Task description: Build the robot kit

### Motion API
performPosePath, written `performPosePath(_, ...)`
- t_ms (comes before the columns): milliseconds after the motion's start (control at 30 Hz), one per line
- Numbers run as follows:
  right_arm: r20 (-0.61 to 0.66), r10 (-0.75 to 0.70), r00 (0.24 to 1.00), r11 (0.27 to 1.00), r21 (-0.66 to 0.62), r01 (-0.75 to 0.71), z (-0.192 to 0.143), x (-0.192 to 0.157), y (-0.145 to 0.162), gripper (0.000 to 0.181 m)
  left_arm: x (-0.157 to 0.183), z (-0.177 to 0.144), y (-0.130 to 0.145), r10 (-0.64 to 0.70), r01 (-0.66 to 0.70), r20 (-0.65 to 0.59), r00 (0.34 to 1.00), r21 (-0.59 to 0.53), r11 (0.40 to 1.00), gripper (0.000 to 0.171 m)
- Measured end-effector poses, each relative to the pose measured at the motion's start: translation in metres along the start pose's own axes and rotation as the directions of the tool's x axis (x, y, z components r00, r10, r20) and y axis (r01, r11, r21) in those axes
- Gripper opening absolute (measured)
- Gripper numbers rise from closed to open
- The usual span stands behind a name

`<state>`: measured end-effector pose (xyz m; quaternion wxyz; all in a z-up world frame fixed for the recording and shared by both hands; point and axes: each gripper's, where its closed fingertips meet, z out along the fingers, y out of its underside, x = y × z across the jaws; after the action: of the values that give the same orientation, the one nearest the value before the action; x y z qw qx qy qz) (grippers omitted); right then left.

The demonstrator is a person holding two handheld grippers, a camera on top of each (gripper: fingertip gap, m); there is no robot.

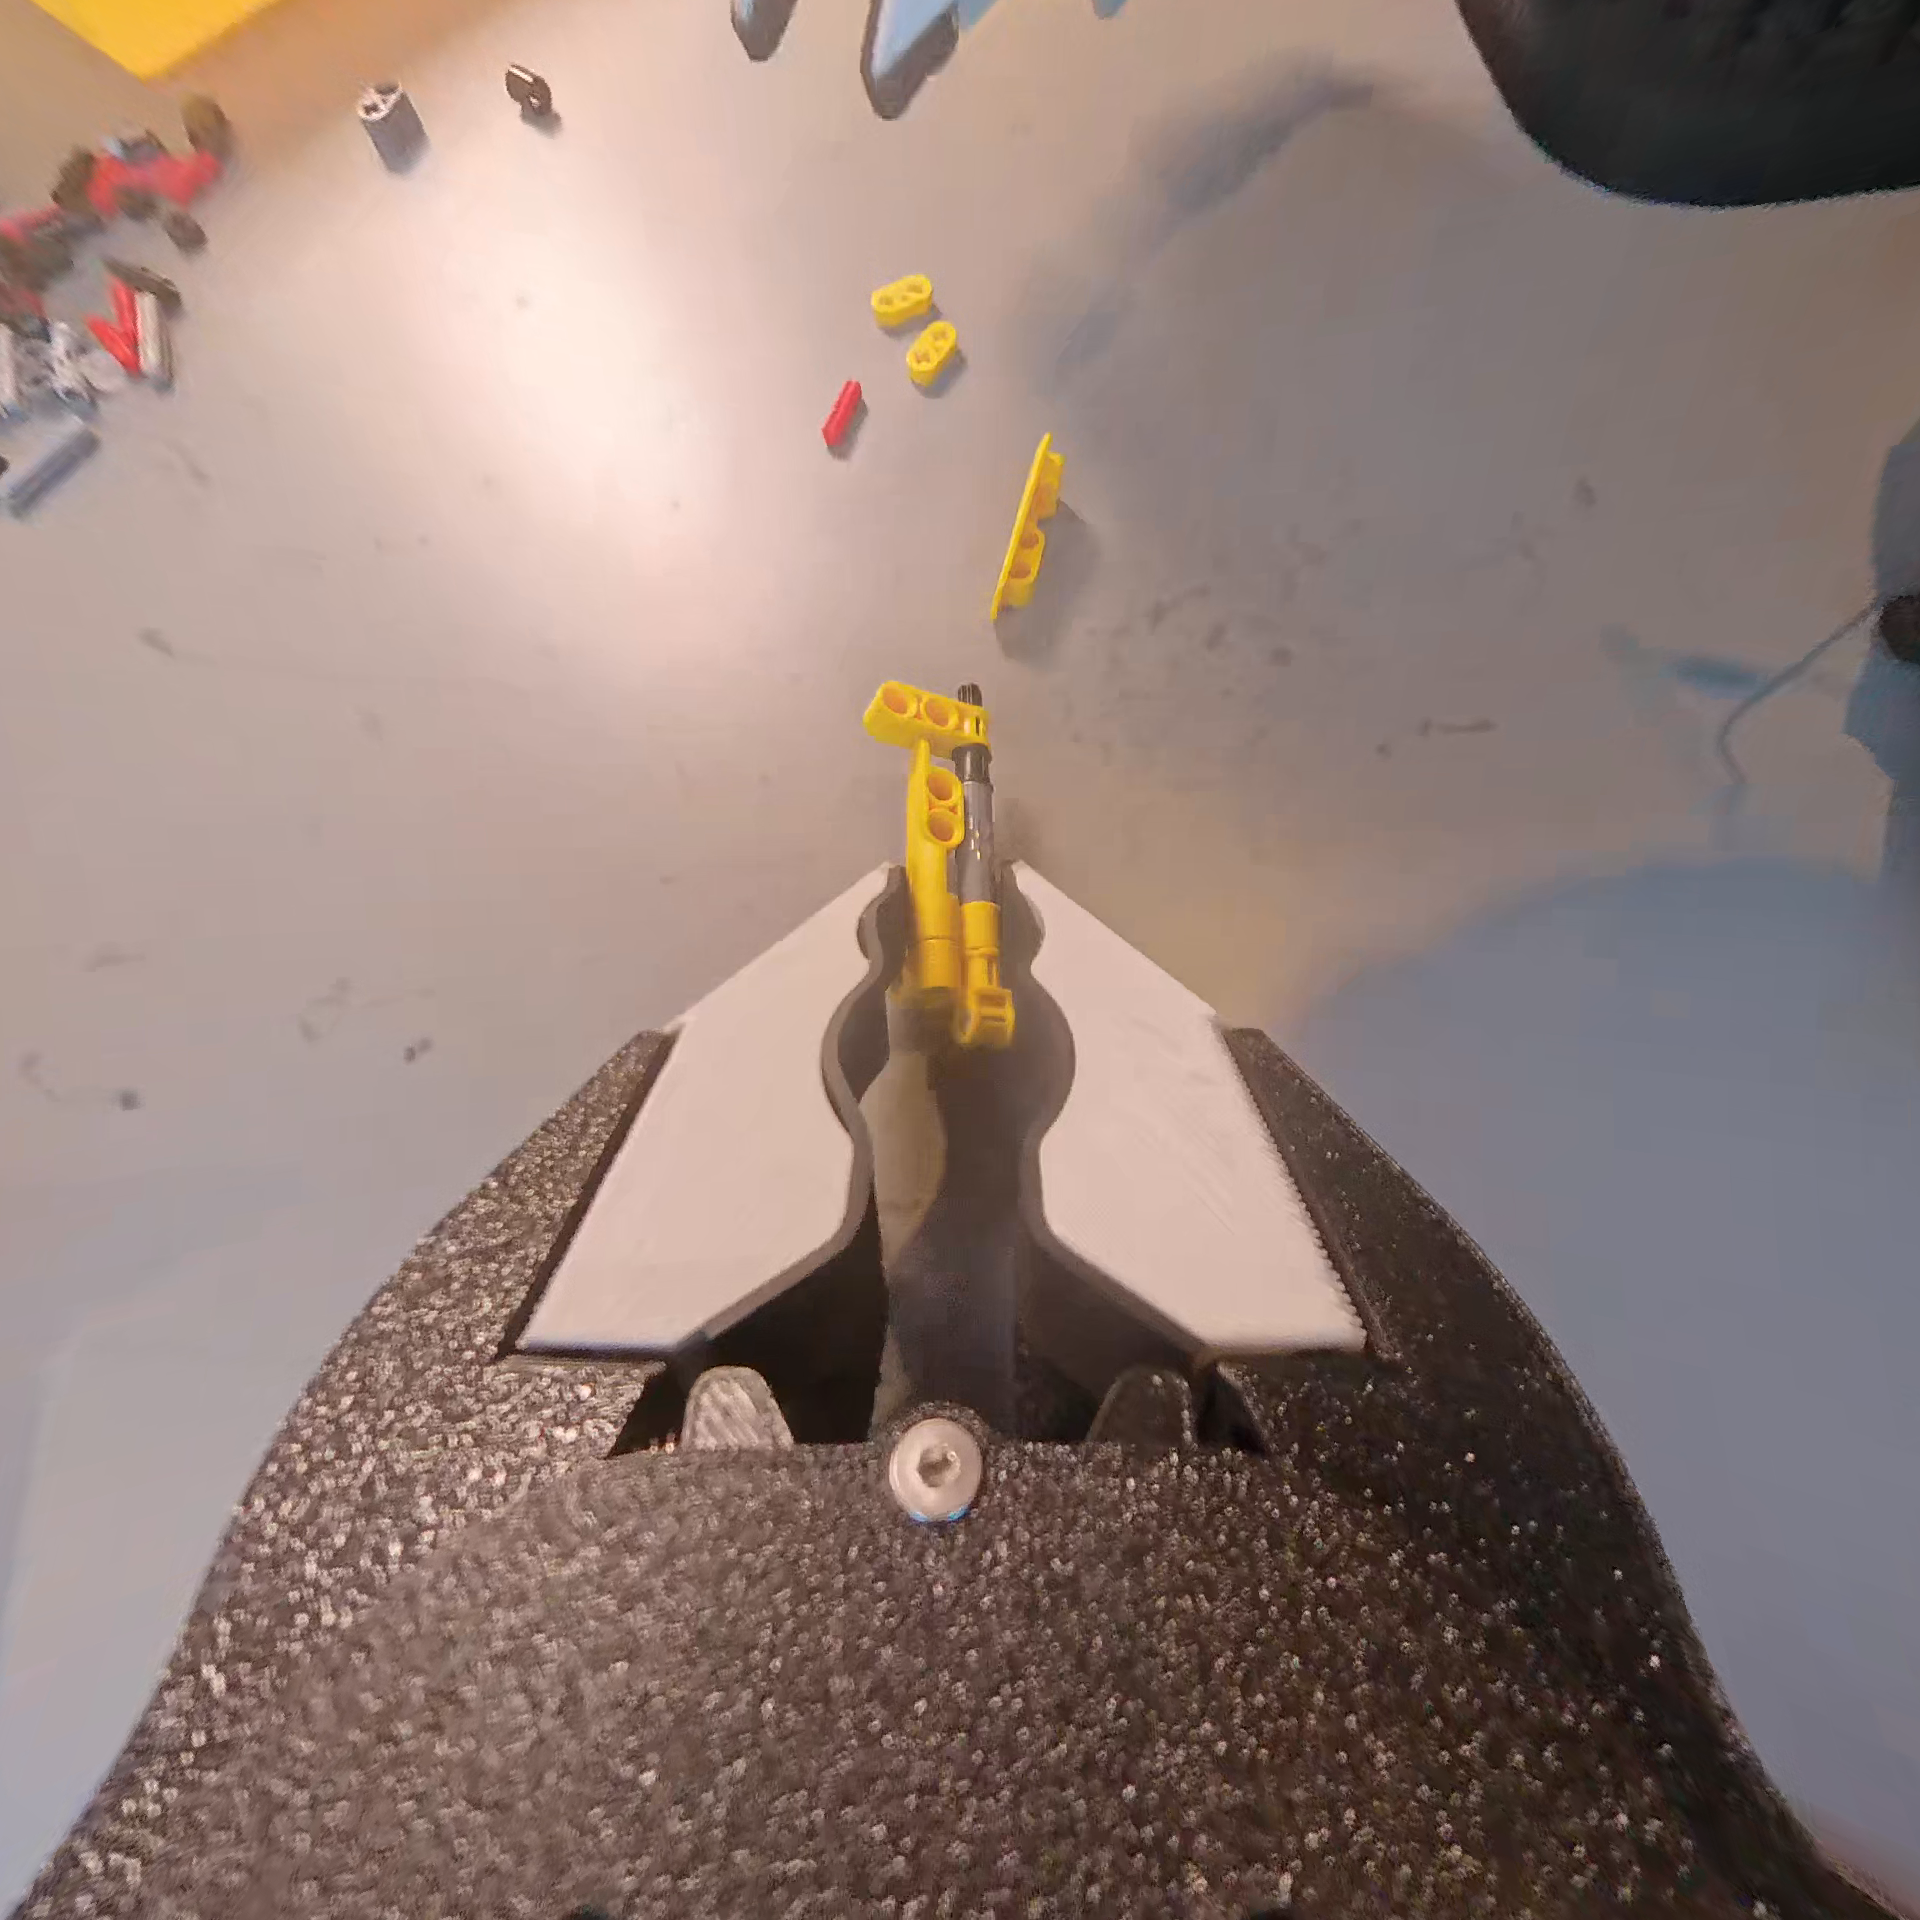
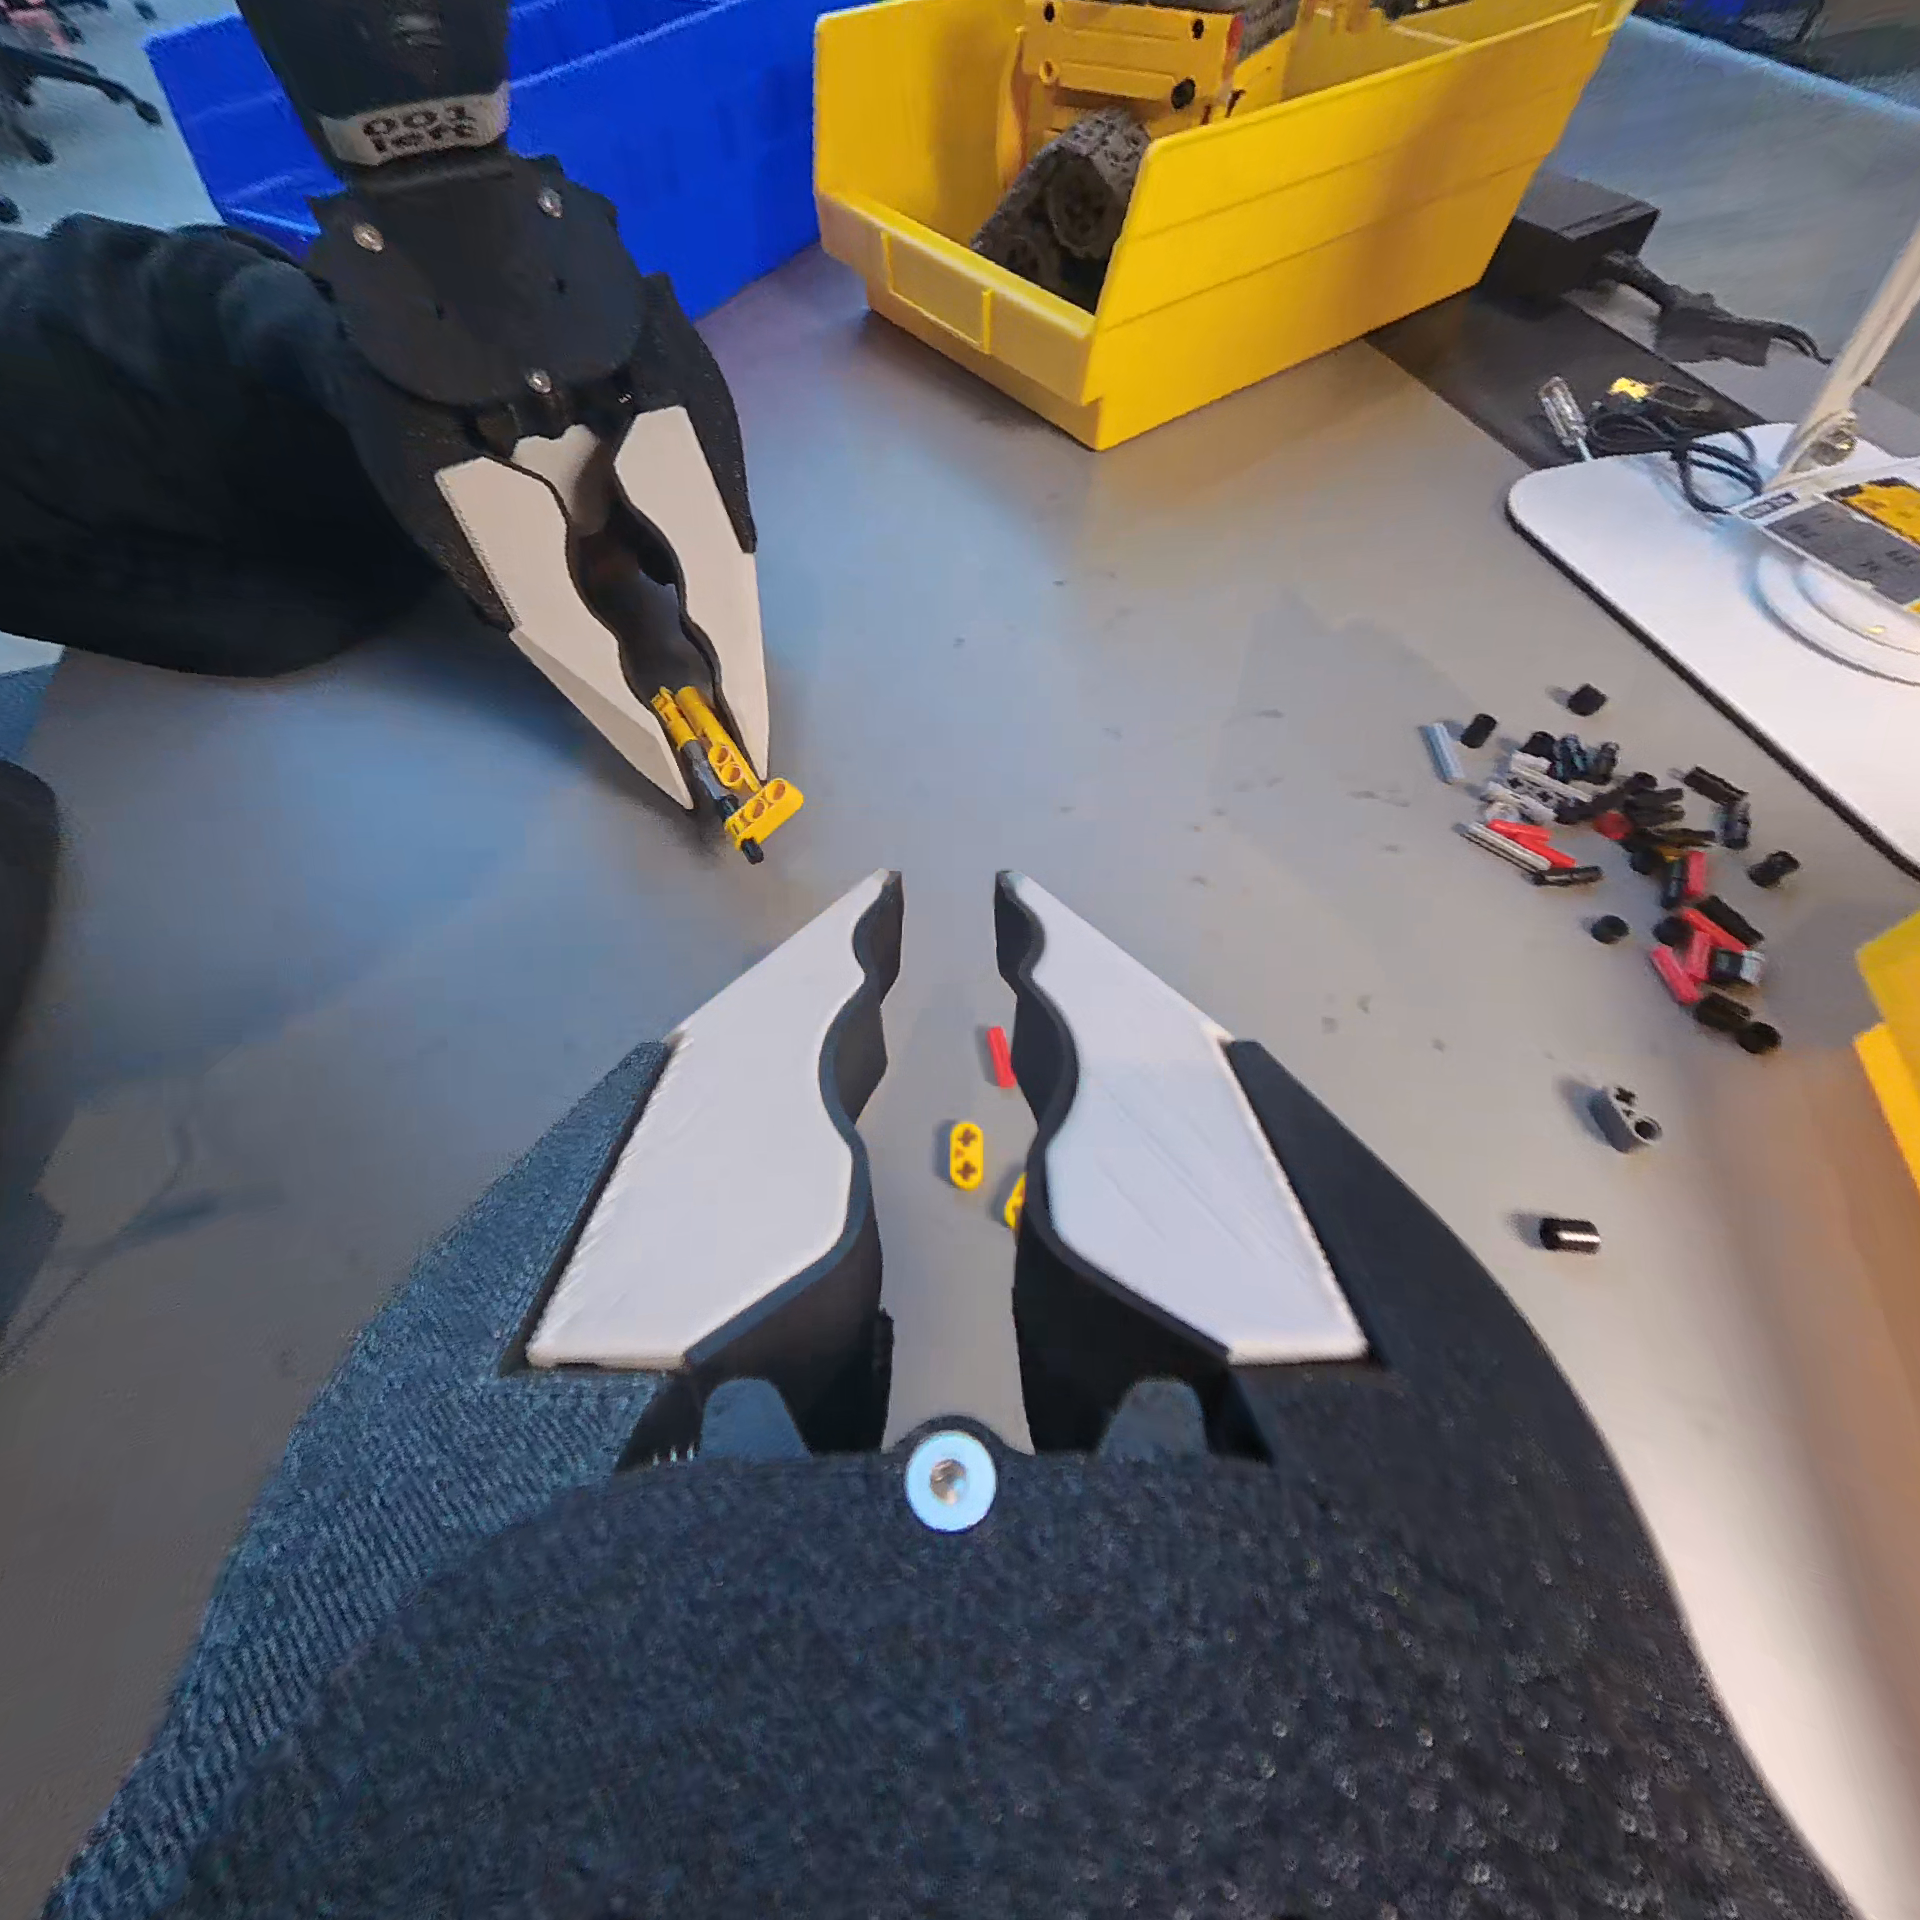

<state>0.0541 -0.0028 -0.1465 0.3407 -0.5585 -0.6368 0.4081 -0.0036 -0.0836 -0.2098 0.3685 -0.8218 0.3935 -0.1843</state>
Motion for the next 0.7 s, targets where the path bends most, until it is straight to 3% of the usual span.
performPosePath(700,-0.171,0.034,0.985,0.994,-0.097,-0.051,-0.012,0.041,0.024,0.018,-0.008,-0.005,0.009,0.092,-0.091,0.036,0.995,-0.042,0.995,0.016)
